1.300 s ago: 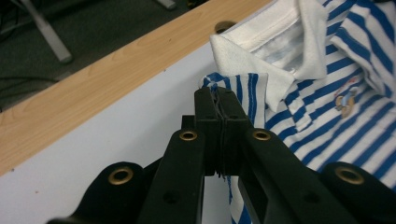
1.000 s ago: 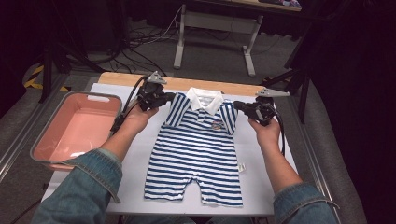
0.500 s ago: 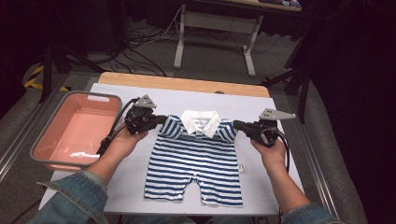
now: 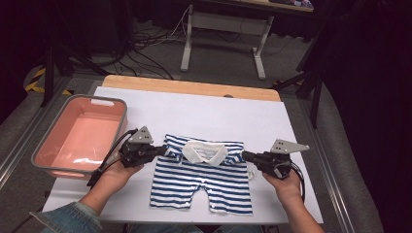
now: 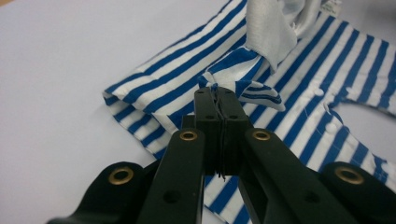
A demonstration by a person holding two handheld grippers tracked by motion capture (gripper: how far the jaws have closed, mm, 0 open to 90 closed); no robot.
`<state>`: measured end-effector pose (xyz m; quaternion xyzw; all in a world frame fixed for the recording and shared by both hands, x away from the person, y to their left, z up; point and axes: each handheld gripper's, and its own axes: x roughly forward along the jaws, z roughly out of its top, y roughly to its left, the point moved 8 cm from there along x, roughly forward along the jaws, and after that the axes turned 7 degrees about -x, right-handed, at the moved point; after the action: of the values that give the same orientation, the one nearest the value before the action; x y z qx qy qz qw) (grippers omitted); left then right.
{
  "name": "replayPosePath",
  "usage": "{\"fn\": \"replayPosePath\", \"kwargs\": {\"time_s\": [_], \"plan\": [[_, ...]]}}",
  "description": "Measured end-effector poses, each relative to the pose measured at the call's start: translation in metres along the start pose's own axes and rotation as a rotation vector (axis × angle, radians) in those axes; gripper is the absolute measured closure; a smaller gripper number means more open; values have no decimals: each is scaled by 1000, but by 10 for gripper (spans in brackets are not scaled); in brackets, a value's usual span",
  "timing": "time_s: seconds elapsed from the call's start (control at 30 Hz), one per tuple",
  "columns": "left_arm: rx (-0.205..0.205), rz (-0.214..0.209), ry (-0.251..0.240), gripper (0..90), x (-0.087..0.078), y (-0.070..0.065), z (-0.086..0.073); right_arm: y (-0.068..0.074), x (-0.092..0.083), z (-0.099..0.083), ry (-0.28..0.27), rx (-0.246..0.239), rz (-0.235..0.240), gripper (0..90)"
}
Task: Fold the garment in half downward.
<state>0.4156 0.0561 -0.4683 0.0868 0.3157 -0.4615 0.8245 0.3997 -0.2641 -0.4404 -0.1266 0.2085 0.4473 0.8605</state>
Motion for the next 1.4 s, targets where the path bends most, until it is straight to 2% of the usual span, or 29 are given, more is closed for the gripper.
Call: {"fn": "replayPosePath", "kwargs": {"time_s": [0.07,0.13,0.23,0.43,0.5,0.53,0.57,0.6,0.67,0.8,0.9,1.0,1.2,1.23,1.27,1.3,1.37,1.4], "plan": [[33,8,3,890,-2,-5,-6,9,-4,-6,1,-6,10,879],[54,8,4,890,-4,-9,-10,11,-5,-7,3,-9,11,879],[50,-21,9,890,-5,-17,-19,21,-10,-14,3,-16,30,879],[46,-40,-2,890,-8,-25,-26,31,-16,-25,1,-10,44,879],[58,-44,-4,890,-10,-27,-30,34,-17,-29,0,-7,51,879],[66,-41,-10,890,-12,-28,-31,36,-19,-32,-15,-2,58,879],[57,-57,-36,890,-13,-30,-32,36,-19,-32,-32,5,57,879],[57,-57,-36,890,-13,-30,-32,36,-19,-32,-32,5,57,879],[40,-73,-67,890,-13,-31,-35,36,-23,-34,-72,26,48,879],[67,-73,-45,890,-10,-32,-38,39,-24,-37,-43,-6,47,878],[87,-98,-38,889,-9,-33,-42,42,-22,-43,-10,-15,60,875],[83,-109,-30,890,-10,-34,-44,44,-21,-46,19,-32,54,870],[95,-127,-2,884,-11,-40,-50,48,-23,-54,52,-33,75,866],[91,-136,-3,884,-12,-41,-50,48,-24,-55,54,-34,76,854],[84,-144,-32,876,-14,-41,-47,48,-25,-54,46,-34,84,808],[73,-149,-45,777,-15,-40,-46,47,-28,-52,36,-20,82,666],[45,-180,-86,761,-20,-39,-39,48,-30,-46,8,-3,94,648],[39,-184,-105,759,-21,-38,-37,49,-32,-43,-13,-12,91,640]]}}
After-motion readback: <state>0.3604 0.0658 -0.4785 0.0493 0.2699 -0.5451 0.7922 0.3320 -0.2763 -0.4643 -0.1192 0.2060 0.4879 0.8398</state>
